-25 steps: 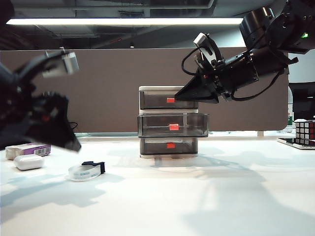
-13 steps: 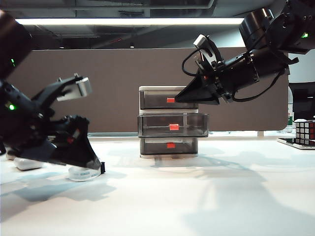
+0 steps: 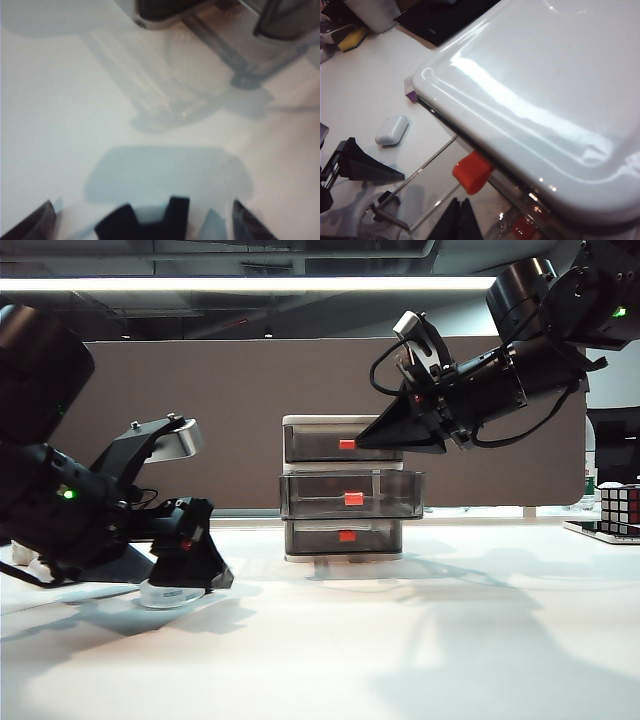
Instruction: Open the second layer of the drawer on the table, pick up the transparent tape on the table and put it in, and finally close the drawer.
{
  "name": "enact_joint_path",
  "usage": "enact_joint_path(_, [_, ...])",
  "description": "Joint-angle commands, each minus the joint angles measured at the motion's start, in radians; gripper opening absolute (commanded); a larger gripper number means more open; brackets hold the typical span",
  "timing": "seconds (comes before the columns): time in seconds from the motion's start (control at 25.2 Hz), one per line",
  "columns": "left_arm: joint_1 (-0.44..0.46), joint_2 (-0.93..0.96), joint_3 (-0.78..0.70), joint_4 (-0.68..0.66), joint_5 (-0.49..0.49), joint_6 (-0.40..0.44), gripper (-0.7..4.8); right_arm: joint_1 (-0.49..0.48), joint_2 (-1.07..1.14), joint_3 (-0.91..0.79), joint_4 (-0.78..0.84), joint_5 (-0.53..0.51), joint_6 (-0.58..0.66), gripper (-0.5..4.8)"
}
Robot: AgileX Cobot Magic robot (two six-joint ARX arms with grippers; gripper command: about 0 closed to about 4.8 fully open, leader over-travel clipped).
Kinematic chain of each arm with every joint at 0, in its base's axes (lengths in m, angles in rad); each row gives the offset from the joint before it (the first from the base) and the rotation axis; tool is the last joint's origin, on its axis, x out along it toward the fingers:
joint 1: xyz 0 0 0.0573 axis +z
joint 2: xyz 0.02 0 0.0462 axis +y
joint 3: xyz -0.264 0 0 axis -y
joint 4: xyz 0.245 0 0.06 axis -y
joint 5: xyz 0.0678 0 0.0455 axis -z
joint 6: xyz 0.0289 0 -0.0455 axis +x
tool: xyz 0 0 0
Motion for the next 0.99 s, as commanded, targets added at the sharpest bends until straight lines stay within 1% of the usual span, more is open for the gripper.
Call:
enact_joint_path(0.04, [-0.002,0.031,-0.005,-0.012,0.0,-0.049,4.79,0.001,-0.006,0.003,0.01,-0.005,-0.003,-0.05])
enact_joint_path(0.16, [-0.002,0.033,-0.012,-0.013,0.002,-0.052,4.79,0.001,-0.006,0.003,0.01,-0.005,-0.003,-0.05])
enact_joint_path(0.24, [-0.008,0.033,-0.024,-0.011,0.003,-0.081,4.79,0.001,-0.006,0.003,0.01,-0.005,-0.003,-0.05])
enact_joint_path(0.4, [-0.062,0.005,-0.047,0.005,-0.031,-0.082,4.72,0.001,-0.006,0.003,0.01,-0.005,-0.007,-0.05])
enact_joint_path(0.44, [-0.084,0.002,-0.047,0.003,-0.057,-0.081,4.56,0.001,-0.006,0.003,0.01,-0.004,-0.008,-0.05])
enact_joint_path(0.52, [-0.107,0.002,-0.047,0.006,-0.103,-0.077,4.56,0.001,-0.006,0.003,0.01,-0.005,-0.008,-0.05])
enact_joint_path(0.63, [-0.115,0.002,-0.047,0.006,-0.119,-0.077,4.56,0.001,-0.006,0.003,0.01,-0.005,-0.008,-0.05])
enact_joint_path(0.67, [-0.115,0.002,-0.047,0.006,-0.123,-0.077,4.45,0.001,-0.006,0.003,0.01,-0.005,-0.008,-0.05])
enact_joint_path(0.71, [-0.115,0.002,-0.047,0.006,-0.132,-0.077,4.14,0.001,-0.006,0.003,0.01,-0.005,-0.008,-0.05])
enact_joint_path(0.75, [-0.115,0.002,-0.047,0.006,-0.132,-0.077,3.5,0.001,-0.006,0.003,0.01,-0.004,-0.008,-0.05])
enact_joint_path(0.79, [-0.115,0.002,-0.047,0.006,-0.132,-0.077,3.11,0.001,-0.006,0.003,0.011,-0.004,-0.008,-0.05])
enact_joint_path(0.87, [-0.115,0.002,-0.047,0.006,-0.131,-0.077,1.93,0.0,-0.006,0.003,0.011,-0.004,-0.008,-0.05])
enact_joint_path(0.91, [-0.115,0.002,-0.047,0.006,-0.131,-0.077,1.25,0.0,-0.006,0.003,0.011,-0.004,-0.008,-0.05])
enact_joint_path(0.99, [-0.115,0.002,-0.047,0.006,-0.131,-0.076,1.11,0.0,-0.005,0.003,0.012,-0.003,-0.008,-0.05])
